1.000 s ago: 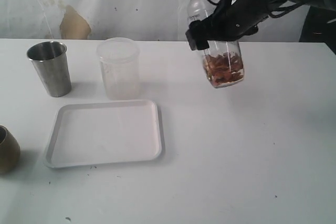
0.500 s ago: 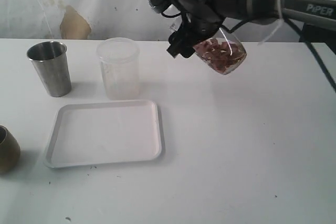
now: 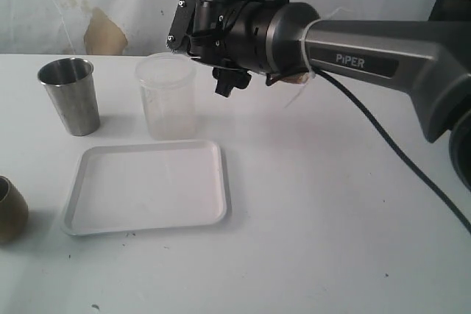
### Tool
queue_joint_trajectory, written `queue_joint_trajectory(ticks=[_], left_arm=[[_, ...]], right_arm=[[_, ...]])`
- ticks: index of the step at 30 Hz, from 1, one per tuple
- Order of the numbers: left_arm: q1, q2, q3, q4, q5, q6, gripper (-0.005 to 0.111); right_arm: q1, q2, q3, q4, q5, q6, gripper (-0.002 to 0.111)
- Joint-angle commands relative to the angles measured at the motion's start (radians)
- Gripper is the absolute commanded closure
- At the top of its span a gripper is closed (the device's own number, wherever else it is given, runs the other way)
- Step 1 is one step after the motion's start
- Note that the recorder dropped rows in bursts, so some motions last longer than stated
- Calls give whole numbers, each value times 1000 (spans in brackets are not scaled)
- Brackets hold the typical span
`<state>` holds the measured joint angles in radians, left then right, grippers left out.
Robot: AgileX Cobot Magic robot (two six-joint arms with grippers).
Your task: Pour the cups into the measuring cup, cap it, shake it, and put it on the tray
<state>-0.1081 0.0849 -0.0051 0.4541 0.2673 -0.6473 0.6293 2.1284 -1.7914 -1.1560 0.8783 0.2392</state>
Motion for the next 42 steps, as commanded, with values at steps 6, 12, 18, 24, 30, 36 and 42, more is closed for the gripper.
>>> queue_joint_trajectory(ticks=[6, 12, 18, 24, 30, 36, 42], left_arm=[[-4, -4, 5, 4, -6, 1, 106], [-4, -4, 5, 4, -6, 1, 106], [-4, -4, 5, 4, -6, 1, 106], [-4, -4, 5, 4, -6, 1, 106], [-4, -4, 5, 4, -6, 1, 106], [-4, -4, 5, 4, -6, 1, 106], [-4, -4, 5, 4, -6, 1, 106]], right_arm=[[3, -8, -13, -177, -47, -79, 108], [3, -8, -13, -191, -86, -186, 108], [3, -7, -13, -240, -91, -193, 108], [-2, 9, -13, -267, -85, -219, 108], [-2, 57, -13, -325, -68, -262, 108], [-2, 59, -13, -392, -53, -293, 108], [-2, 59, -13, -414, -47, -316, 108]])
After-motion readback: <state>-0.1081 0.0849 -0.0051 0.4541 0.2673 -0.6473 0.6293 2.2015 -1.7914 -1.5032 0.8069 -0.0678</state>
